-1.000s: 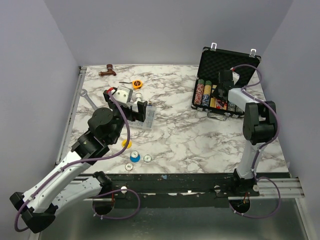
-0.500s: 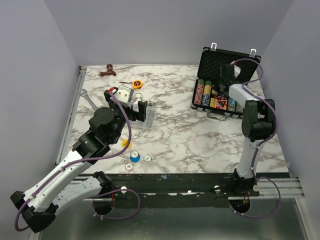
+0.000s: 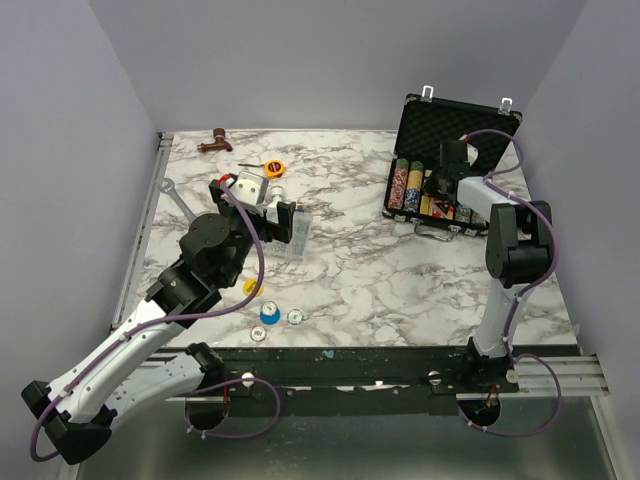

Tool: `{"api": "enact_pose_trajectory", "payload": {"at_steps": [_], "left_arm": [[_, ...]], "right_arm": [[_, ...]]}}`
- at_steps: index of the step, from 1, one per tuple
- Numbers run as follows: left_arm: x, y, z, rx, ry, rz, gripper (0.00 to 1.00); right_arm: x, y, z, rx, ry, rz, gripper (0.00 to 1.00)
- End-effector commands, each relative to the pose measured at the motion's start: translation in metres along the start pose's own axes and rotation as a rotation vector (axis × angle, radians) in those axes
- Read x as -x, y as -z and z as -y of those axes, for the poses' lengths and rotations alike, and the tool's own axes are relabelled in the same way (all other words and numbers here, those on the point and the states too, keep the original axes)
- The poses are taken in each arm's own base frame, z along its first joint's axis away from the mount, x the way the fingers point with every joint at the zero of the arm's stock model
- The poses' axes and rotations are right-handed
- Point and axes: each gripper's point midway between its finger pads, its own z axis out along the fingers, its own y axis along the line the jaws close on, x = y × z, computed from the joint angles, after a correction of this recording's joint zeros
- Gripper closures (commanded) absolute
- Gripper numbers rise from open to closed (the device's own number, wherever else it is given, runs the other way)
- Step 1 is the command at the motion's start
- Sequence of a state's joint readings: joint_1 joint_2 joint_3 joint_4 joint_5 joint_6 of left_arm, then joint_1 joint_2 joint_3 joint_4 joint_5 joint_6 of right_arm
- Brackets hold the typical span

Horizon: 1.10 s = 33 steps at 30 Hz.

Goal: Pack up texas hold em set

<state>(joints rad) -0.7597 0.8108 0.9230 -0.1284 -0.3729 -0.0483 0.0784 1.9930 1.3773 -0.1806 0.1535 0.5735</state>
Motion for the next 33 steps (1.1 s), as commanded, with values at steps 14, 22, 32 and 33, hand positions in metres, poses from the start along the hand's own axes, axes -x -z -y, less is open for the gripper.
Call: {"api": "enact_pose_trajectory", "payload": {"at_steps": [14, 22, 32, 33], "left_arm": [[0.004, 0.001, 0.002, -0.009, 0.004, 0.014, 0.01], [0.003, 0.001, 0.003, -0.016, 0.005, 0.011, 0.01], [0.0, -0.002, 0.004, -0.014, 0.001, 0.0, 0.01], [-0.001, -0.002, 0.004, -0.014, 0.002, -0.001, 0.01]], "right_arm": [[0.031, 0.022, -0.012, 0.029, 0.022, 0.057, 0.58], [0.024, 0.014, -0.009, 0.021, 0.017, 0.043, 0.87], [0.013, 0.003, -0.001, -0.013, 0.016, 0.021, 0.92], [0.012, 0.001, -0.001, -0.015, 0.016, 0.017, 0.92]]}}
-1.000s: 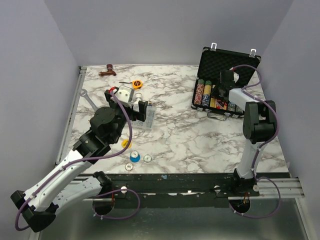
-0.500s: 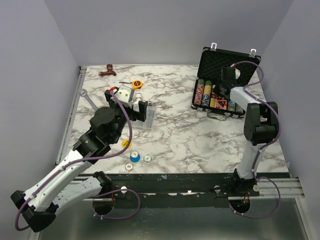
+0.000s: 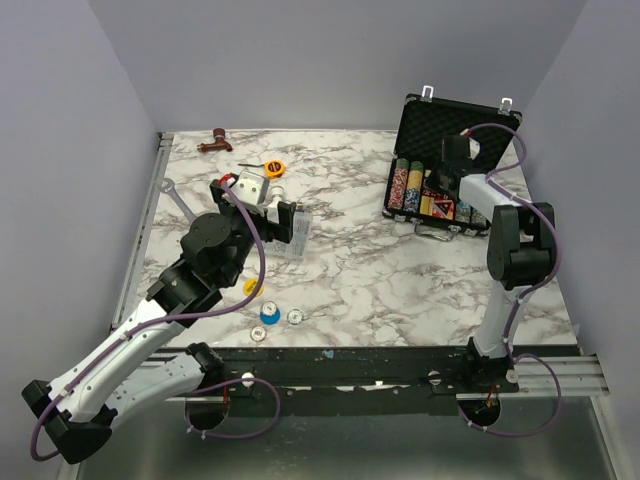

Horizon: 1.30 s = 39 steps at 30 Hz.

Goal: Pack up texas hold em set

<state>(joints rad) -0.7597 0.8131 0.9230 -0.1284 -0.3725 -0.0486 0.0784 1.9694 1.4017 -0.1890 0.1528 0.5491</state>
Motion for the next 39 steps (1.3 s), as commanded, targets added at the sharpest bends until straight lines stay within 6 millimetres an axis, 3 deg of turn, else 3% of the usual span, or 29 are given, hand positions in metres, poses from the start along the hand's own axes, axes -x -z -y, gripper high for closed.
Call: {"api": "enact_pose_trajectory", "payload": {"at_steps": [1, 10, 20, 23, 30, 34, 39], "left_arm": [[0.0, -0.001, 0.004, -0.012, 0.002, 0.002, 0.01], [-0.001, -0.003, 0.004, -0.01, -0.001, -0.004, 0.01], [-0.002, -0.003, 0.003, -0.008, -0.004, -0.006, 0.01], [-0.002, -0.003, 0.003, -0.007, -0.005, -0.006, 0.01], [-0.001, -0.002, 0.006, -0.022, 0.003, -0.004, 0.01], [-0.002, -0.003, 0.009, -0.034, 0.01, -0.008, 0.01], [-0.008, -0.007, 0.011, -0.036, 0.006, -0.029, 0.01]], "right_arm": [[-0.005, -0.009, 0.007, -0.038, -0.003, -0.018, 0.93], [-0.01, -0.016, 0.009, -0.046, -0.002, -0.034, 0.91], [0.007, -0.039, -0.006, -0.022, 0.022, -0.009, 0.89], [0.014, -0.028, -0.016, 0.023, 0.015, -0.011, 0.88], [0.015, -0.003, -0.012, 0.03, 0.025, -0.001, 0.82], [0.005, -0.003, -0.005, 0.017, 0.039, -0.019, 0.76], [-0.002, -0.006, 0.001, -0.015, 0.033, -0.045, 0.76]]}}
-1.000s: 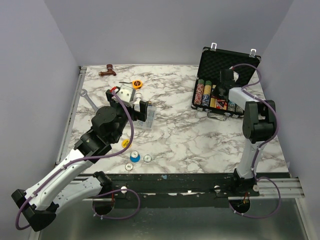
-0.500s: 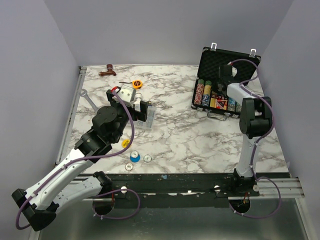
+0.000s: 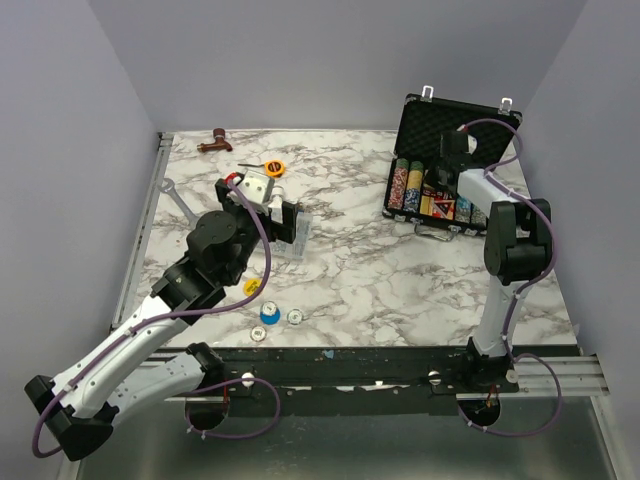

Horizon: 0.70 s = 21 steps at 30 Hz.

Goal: Pack up texas hold em set

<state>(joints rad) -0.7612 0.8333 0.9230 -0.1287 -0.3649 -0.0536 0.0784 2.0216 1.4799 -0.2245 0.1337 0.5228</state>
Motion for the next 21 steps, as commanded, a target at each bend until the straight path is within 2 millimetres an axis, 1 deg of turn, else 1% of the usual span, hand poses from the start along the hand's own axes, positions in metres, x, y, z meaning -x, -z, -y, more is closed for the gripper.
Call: {"api": "enact_pose_trajectory", "payload": {"at_steps": [1, 5, 9, 16, 21], "left_arm": [[-0.002, -0.003, 0.007, -0.027, 0.007, -0.012, 0.01], [-0.002, -0.003, 0.007, -0.025, 0.007, -0.011, 0.01], [-0.001, -0.002, 0.007, -0.03, 0.009, -0.007, 0.01], [-0.005, -0.006, 0.005, -0.014, -0.006, -0.018, 0.01], [-0.009, -0.008, 0.006, -0.011, -0.015, -0.031, 0.01]], "right_arm": [[-0.009, 0.004, 0.01, -0.032, 0.001, -0.03, 0.75], [-0.017, 0.002, 0.009, -0.017, -0.003, -0.049, 0.75], [-0.024, -0.008, 0.008, -0.013, -0.006, -0.07, 0.75], [-0.019, -0.017, -0.003, 0.027, -0.01, -0.071, 0.75], [-0.024, -0.025, -0.009, 0.057, -0.022, -0.092, 0.75]]}}
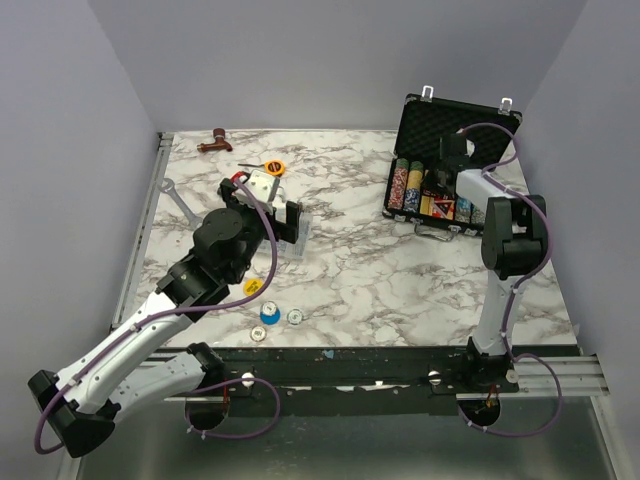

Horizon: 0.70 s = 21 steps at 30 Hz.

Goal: Pack up texas hold em set

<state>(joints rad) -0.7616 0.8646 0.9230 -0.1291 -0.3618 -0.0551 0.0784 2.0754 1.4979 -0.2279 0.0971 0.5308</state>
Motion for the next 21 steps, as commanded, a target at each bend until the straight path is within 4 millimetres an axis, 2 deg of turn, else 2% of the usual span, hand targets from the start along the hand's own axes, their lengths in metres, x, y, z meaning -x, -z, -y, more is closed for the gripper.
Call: {"api": "enact_pose_trajectory", "payload": {"at_steps": [1, 5, 6, 9, 15, 18, 21], "left_arm": [[0.0, -0.002, 0.002, -0.006, -0.006, -0.003, 0.01], [0.001, -0.001, 0.005, -0.024, 0.001, -0.003, 0.01], [0.002, 0.0, 0.006, -0.028, 0.004, 0.001, 0.01], [0.001, -0.001, 0.006, -0.026, 0.011, 0.0, 0.01], [0.007, 0.004, 0.01, -0.054, 0.026, 0.008, 0.01], [0.014, 0.009, 0.006, -0.042, 0.031, 0.032, 0.01], [0.019, 0.014, 0.001, -0.027, 0.042, 0.052, 0.01]], "right_arm": [[-0.009, -0.011, -0.011, 0.061, -0.02, -0.052, 0.75], [0.005, 0.002, -0.007, 0.032, -0.009, 0.003, 0.74], [0.014, 0.009, -0.007, 0.03, -0.007, 0.035, 0.69], [0.024, 0.028, -0.015, 0.075, -0.004, 0.049, 0.59], [0.041, 0.06, -0.019, 0.123, -0.04, 0.077, 0.51], [0.034, 0.079, -0.023, 0.154, -0.051, 0.066, 0.48], [0.005, 0.097, -0.048, 0.244, -0.015, 0.02, 0.43]]}}
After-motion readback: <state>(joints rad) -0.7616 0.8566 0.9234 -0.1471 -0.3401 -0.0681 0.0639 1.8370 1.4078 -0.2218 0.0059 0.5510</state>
